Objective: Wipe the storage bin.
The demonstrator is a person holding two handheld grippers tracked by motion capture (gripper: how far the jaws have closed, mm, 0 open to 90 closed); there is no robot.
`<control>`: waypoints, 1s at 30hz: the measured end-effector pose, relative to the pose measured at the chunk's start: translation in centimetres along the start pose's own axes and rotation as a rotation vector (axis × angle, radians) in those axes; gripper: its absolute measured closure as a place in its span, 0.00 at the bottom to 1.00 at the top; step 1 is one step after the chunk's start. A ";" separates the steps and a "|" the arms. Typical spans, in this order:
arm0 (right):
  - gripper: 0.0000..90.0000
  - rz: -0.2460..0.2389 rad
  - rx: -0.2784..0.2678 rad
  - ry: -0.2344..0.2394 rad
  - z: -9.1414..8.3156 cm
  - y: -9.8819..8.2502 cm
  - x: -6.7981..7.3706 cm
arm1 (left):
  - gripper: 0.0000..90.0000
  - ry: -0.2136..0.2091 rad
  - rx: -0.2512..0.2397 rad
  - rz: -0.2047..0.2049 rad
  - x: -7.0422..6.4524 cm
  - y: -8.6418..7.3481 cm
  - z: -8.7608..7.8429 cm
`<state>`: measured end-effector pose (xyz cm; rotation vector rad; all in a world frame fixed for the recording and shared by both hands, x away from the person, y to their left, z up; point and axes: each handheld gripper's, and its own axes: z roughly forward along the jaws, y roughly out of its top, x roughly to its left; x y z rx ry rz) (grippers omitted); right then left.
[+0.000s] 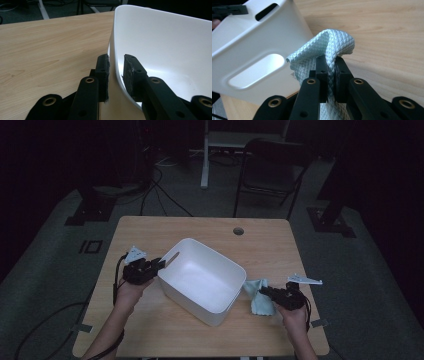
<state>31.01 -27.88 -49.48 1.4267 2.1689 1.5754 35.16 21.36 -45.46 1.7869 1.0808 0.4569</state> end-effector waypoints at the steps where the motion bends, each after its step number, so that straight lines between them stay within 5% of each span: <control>1: 0.94 -0.010 0.012 0.014 -0.3 0.2 0.2 | 0.83 0.000 -0.001 0.000 0.0 0.0 0.0; 6: 0.94 -0.077 0.027 0.060 -1.3 0.8 1.3 | 0.93 0.061 -0.001 0.055 -0.8 0.2 0.4; 13: 0.94 -0.125 0.009 0.156 -1.1 1.7 3.3 | 0.95 0.086 -0.012 0.037 -1.1 0.1 0.5; 30: 0.94 -0.124 -0.023 0.098 1.8 2.0 4.2 | 0.93 0.034 -0.021 0.081 -0.6 0.2 0.8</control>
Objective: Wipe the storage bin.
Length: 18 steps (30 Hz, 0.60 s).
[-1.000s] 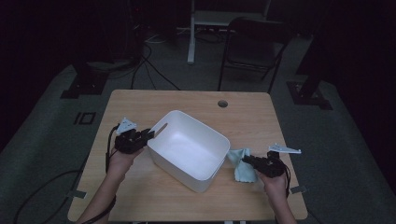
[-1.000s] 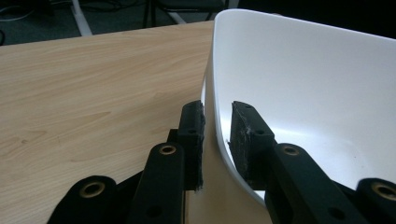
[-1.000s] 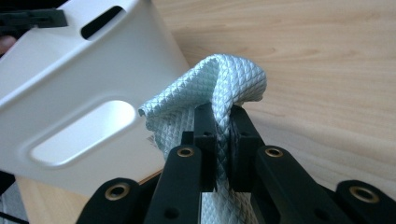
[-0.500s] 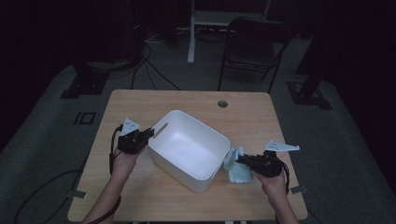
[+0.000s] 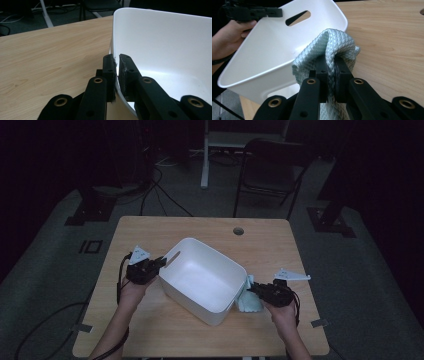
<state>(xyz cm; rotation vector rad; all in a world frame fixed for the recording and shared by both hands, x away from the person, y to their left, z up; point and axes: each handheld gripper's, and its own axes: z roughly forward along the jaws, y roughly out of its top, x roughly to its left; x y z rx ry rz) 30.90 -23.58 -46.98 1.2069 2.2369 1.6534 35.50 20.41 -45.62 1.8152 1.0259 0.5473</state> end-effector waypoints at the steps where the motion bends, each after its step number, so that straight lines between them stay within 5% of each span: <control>1: 0.94 0.005 0.002 -0.001 0.1 -0.1 -0.1 | 0.93 -0.002 0.001 0.001 0.0 0.0 0.0; 18: 0.94 0.069 0.028 -0.038 1.5 -1.4 -1.5 | 0.93 0.003 -0.005 0.001 -0.5 -0.2 -0.3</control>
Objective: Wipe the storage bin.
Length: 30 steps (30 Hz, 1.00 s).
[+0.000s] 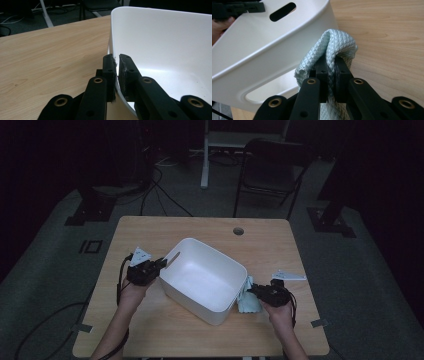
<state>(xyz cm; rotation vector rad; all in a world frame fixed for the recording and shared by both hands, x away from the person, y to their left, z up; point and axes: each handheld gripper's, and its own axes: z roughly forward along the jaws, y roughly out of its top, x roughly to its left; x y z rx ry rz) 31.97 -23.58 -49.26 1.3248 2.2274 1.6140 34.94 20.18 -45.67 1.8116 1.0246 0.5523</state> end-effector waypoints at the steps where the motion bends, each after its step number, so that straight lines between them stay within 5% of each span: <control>1: 0.94 0.002 0.003 0.000 0.1 -0.1 -0.1 | 0.93 -0.002 -0.001 0.000 0.0 0.0 0.0; 16: 0.94 0.039 0.096 -0.045 2.4 -1.9 -1.9 | 0.93 0.021 0.005 0.005 -0.4 -0.1 -0.2; 20: 0.94 0.053 0.109 -0.046 2.7 -2.1 -2.2 | 0.93 0.074 0.004 0.004 -1.0 -0.1 -0.1; 23: 0.94 0.044 0.103 -0.031 2.1 -1.8 -1.6 | 0.93 0.137 0.016 0.039 -1.7 0.0 0.0; 25: 0.94 0.042 0.062 0.012 0.9 -1.4 -0.9 | 0.93 0.127 0.017 0.033 -1.8 0.0 0.0; 30: 0.94 0.021 0.035 -0.001 0.3 -1.4 0.0 | 0.94 0.080 0.007 -0.004 -1.6 -0.2 0.0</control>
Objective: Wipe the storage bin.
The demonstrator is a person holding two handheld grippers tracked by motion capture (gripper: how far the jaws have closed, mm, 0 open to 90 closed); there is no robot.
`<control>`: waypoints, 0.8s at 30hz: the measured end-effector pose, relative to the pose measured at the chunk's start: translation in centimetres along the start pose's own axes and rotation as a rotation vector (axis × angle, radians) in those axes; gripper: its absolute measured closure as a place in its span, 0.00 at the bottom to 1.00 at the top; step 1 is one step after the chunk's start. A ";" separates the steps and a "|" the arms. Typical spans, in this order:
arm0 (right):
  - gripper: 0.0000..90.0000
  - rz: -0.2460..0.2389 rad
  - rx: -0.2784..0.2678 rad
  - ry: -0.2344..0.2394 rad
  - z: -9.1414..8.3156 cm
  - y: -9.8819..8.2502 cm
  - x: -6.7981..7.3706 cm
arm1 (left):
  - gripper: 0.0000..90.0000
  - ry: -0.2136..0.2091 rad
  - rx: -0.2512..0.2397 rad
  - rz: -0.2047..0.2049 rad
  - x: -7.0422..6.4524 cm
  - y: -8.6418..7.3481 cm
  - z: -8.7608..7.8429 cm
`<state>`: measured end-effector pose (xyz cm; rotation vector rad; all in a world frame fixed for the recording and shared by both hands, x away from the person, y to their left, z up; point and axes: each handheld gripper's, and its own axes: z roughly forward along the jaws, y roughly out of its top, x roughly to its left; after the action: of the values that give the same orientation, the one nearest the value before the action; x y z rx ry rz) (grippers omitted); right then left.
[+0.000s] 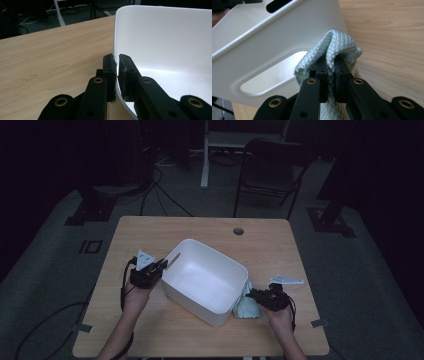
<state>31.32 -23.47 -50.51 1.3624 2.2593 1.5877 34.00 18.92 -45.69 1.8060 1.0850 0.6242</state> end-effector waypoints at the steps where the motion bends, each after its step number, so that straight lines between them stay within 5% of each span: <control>1: 0.94 0.000 0.002 -0.010 0.2 -0.1 -0.1 | 0.94 -0.001 -0.001 -0.001 0.0 0.0 0.0; 11: 0.94 0.009 0.063 -0.047 1.7 -1.1 -0.7 | 0.93 0.025 0.006 -0.015 -0.3 -0.1 -0.3; 17: 0.94 -0.029 0.029 0.051 -0.2 -0.9 1.5 | 0.93 0.029 0.003 -0.026 -0.5 -0.1 -0.3; 24: 0.94 -0.058 0.027 0.028 0.3 -1.3 1.8 | 0.93 0.016 0.007 -0.025 -0.3 -0.1 -0.3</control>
<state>29.57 -22.13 -50.91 1.2761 2.3224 1.5734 33.53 18.79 -45.62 1.7938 1.1202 0.6220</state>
